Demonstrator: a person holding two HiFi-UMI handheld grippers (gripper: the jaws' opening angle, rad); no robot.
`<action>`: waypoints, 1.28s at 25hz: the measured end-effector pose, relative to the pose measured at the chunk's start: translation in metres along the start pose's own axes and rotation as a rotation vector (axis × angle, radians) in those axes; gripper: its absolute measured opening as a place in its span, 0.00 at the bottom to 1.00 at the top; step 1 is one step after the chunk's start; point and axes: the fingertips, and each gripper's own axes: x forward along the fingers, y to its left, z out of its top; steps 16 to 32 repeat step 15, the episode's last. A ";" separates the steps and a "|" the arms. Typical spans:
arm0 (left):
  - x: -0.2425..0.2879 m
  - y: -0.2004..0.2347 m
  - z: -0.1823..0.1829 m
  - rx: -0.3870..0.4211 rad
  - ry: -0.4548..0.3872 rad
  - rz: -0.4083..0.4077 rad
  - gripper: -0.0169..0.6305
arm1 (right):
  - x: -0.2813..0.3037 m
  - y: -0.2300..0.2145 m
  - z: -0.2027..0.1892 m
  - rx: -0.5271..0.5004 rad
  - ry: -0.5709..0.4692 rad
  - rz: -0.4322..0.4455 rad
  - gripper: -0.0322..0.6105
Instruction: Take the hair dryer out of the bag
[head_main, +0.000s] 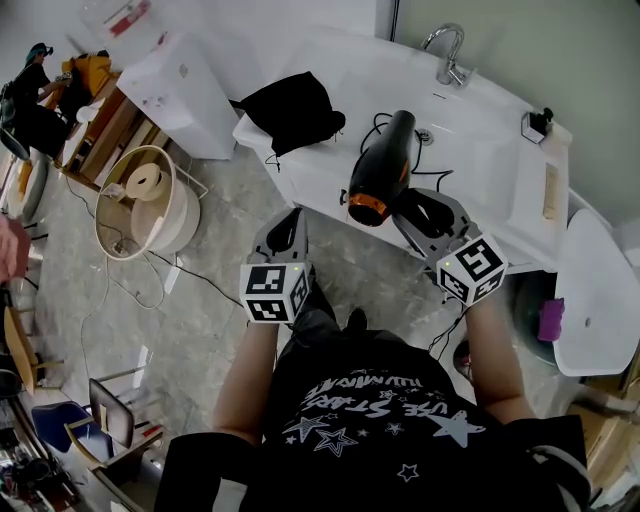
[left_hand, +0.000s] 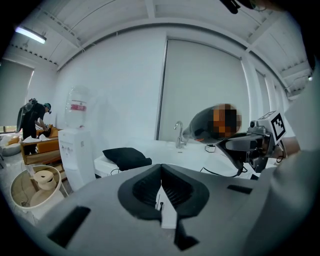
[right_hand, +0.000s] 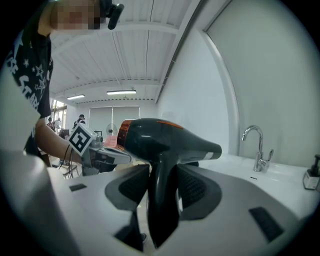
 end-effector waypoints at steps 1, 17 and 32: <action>-0.001 -0.001 -0.001 0.003 0.000 -0.001 0.04 | -0.001 0.001 -0.001 0.000 0.001 0.000 0.32; -0.025 -0.010 -0.012 0.016 0.014 0.009 0.04 | -0.013 0.018 -0.009 -0.001 0.003 0.005 0.32; -0.025 -0.010 -0.012 0.016 0.014 0.009 0.04 | -0.013 0.018 -0.009 -0.001 0.003 0.005 0.32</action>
